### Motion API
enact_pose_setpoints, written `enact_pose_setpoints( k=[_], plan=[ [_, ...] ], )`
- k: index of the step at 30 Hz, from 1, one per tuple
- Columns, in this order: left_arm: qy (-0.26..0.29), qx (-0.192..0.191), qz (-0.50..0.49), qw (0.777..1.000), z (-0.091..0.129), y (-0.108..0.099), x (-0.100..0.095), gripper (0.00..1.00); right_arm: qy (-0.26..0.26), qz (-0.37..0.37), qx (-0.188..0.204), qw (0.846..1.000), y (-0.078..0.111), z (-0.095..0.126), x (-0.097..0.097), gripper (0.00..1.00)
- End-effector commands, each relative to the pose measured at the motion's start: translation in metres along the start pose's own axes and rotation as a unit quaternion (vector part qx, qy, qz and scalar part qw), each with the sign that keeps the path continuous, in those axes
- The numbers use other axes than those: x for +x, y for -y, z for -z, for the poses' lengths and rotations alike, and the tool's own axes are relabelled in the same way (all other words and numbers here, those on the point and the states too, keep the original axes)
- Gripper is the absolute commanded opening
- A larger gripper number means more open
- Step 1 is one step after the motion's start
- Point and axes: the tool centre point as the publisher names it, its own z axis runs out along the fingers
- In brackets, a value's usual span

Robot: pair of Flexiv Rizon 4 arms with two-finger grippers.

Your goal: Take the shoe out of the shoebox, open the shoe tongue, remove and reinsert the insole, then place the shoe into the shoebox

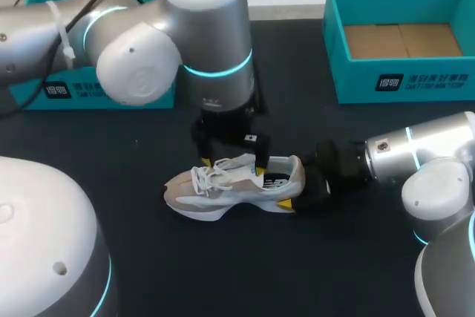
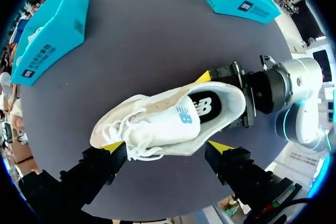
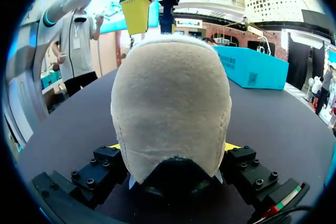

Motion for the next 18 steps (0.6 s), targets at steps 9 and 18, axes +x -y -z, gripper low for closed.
enact_pose_setpoints(
  k=[9,18],
  plan=[
    [0.02,0.011,0.053,0.998,-0.024,0.011,0.013,1.0,0.001,0.0,0.001,1.0,0.002,-0.002,0.001,0.0],
    [0.06,0.014,0.069,0.996,-0.029,0.012,0.027,1.0,0.001,0.0,0.001,1.0,0.002,-0.002,0.001,0.0]
  ],
)
